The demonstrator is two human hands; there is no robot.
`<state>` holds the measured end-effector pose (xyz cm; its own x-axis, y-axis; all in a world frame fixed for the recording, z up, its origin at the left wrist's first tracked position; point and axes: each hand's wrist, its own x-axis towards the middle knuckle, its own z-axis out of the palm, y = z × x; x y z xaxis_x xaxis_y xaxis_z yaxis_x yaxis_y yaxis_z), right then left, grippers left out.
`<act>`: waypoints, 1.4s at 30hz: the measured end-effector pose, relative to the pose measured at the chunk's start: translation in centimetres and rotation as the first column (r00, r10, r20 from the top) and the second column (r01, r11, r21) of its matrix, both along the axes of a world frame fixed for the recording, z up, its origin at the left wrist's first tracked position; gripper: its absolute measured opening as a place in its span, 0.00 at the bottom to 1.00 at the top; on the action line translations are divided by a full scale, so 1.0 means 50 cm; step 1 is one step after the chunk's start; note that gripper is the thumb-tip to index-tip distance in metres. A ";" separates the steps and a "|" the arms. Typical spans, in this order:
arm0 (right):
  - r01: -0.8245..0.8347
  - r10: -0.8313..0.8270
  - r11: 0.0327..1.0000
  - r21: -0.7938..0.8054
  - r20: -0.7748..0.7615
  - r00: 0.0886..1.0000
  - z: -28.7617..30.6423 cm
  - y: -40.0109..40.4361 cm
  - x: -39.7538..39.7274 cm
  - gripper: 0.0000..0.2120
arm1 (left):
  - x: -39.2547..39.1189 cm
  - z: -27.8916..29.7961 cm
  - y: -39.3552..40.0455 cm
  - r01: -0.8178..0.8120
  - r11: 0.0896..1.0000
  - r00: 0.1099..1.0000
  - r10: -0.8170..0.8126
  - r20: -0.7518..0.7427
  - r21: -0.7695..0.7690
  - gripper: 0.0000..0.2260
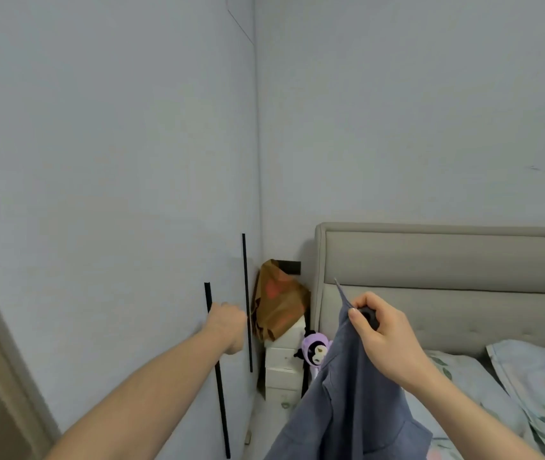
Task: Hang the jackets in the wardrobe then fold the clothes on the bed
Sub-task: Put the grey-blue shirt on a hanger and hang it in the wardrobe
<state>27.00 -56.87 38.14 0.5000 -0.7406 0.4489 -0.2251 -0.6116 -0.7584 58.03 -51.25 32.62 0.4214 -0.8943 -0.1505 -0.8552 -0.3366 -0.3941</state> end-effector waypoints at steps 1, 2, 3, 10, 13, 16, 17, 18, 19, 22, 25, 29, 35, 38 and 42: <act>-0.004 0.004 1.000 0.012 -0.003 1.000 -0.006 -0.020 0.015 0.10 | 0.021 -0.001 -0.020 -0.006 0.999 0.997 0.002 0.072 0.044 0.17; -0.009 0.009 1.000 0.026 -0.005 1.000 -0.010 -0.040 0.031 0.10 | 0.041 -0.003 -0.039 -0.014 0.997 0.992 0.003 0.128 0.082 0.17; -0.011 0.011 0.999 0.038 -0.002 1.000 -0.014 -0.059 0.047 0.10 | 0.061 -0.007 -0.058 -0.025 0.994 0.985 0.006 0.170 0.110 0.18; -0.027 0.026 0.997 0.077 0.010 1.000 -0.046 -0.182 0.135 0.09 | 0.169 -0.077 -0.168 -0.071 0.961 0.949 -0.017 0.314 0.267 0.15; -0.021 0.020 0.995 0.099 0.011 1.000 -0.060 -0.211 0.156 0.08 | 0.185 -0.105 -0.194 -0.092 0.943 0.937 -0.027 0.349 0.320 0.15; -0.013 0.013 0.993 0.115 0.004 1.000 -0.070 -0.226 0.164 0.09 | 0.185 -0.113 -0.204 -0.117 0.926 0.936 -0.018 0.352 0.358 0.15; -0.010 0.011 0.993 0.119 -0.004 1.000 -0.073 -0.228 0.165 0.09 | 0.182 -0.111 -0.206 -0.114 0.925 0.938 -0.020 0.347 0.362 0.15; -0.009 0.010 0.993 0.119 -0.011 1.000 -0.074 -0.229 0.164 0.10 | 0.177 -0.109 -0.206 -0.108 0.927 0.940 -0.024 0.342 0.360 0.15; -0.006 0.008 0.993 0.121 -0.017 1.000 -0.075 -0.230 0.163 0.10 | 0.174 -0.107 -0.206 -0.102 0.928 0.941 -0.027 0.338 0.358 0.15; 0.008 -0.005 0.992 0.129 -0.020 1.000 -0.074 -0.228 0.154 0.09 | 0.171 -0.105 -0.198 -0.092 0.931 0.936 -0.040 0.349 0.353 0.14; 0.039 -0.037 0.991 0.130 -0.022 0.999 -0.075 -0.225 0.138 0.09 | 0.170 -0.112 -0.188 -0.071 0.940 0.932 -0.057 0.359 0.333 0.13; 0.080 -0.078 0.987 0.141 -0.025 0.997 -0.079 -0.214 0.109 0.09 | 0.159 -0.105 -0.185 -0.022 0.952 0.922 -0.099 0.375 0.306 0.11; 0.135 -0.131 0.983 0.122 -0.037 0.991 -0.073 -0.201 0.057 0.10 | 0.128 -0.083 -0.190 0.068 0.959 0.893 -0.181 0.412 0.275 0.10; 0.153 -0.149 0.983 0.103 -0.045 0.988 -0.069 -0.197 0.038 0.10 | 0.098 -0.078 -0.203 0.130 0.952 0.882 -0.239 0.407 0.277 0.10; 0.161 -0.156 0.979 0.126 -0.051 0.986 -0.069 -0.202 0.015 0.10 | 0.068 -0.079 -0.230 0.204 0.920 0.840 -0.340 0.423 0.334 0.08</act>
<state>27.74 -66.99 34.69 0.3879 -0.8622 0.3258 -0.3437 -0.4633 -0.8168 61.42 -62.75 28.65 0.2470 -0.9371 -0.2466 -0.5886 0.0571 -0.8064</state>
